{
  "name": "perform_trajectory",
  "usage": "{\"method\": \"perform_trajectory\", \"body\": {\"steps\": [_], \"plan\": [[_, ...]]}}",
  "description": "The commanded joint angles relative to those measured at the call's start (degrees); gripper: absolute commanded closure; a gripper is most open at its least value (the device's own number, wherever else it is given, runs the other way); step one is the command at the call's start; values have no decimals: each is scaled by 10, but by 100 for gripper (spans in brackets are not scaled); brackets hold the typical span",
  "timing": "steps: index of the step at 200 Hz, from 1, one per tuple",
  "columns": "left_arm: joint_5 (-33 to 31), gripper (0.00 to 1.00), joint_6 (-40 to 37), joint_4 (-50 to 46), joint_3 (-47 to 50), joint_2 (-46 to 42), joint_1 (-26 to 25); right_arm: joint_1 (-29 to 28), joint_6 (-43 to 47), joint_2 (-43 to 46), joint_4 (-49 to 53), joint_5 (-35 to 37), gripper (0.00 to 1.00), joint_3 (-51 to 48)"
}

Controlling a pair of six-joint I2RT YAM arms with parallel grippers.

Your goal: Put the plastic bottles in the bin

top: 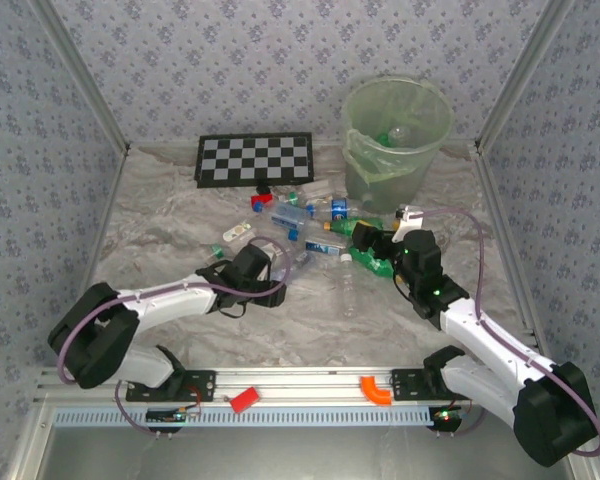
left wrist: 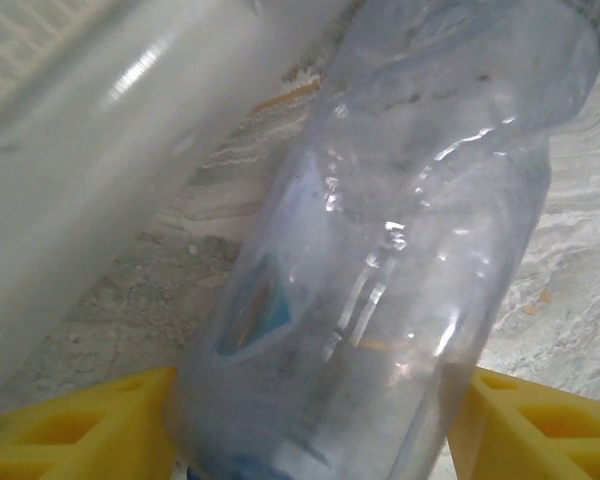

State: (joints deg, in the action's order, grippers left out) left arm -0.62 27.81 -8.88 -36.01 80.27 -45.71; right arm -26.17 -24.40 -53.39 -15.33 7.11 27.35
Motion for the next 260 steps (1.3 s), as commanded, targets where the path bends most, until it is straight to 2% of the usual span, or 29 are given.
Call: {"method": "perform_trajectory", "body": {"steps": [1, 21, 54, 84, 135, 160, 205, 229, 260], "plan": [[2, 32, -15, -2, -24, 26, -12, 2, 4, 10, -14, -7, 1, -3], [0, 34, -18, -2, -33, 42, -20, 4, 3, 11, -13, -8, 1, -3], [-6, 50, -17, -3, -34, 37, -28, 6, 3, 14, -13, -9, 1, -5], [-13, 54, -14, -9, -24, 5, -33, 7, 3, 14, -14, -11, 1, -5], [-23, 55, -13, -23, -9, -65, -46, 13, -14, 3, -25, -32, 1, -5], [-23, 55, -12, -19, -5, -105, -47, 31, -54, 3, -41, -94, 0, -3], [-10, 55, -10, -8, -9, -181, -47, 30, -119, -39, -122, -272, 1, 12], [-1, 55, -14, 2, -8, -208, -48, 4, -142, -79, -126, -322, 5, 44], [0, 55, -12, 7, -2, -229, -48, -43, -137, -121, -125, -339, 6, 90]]}}
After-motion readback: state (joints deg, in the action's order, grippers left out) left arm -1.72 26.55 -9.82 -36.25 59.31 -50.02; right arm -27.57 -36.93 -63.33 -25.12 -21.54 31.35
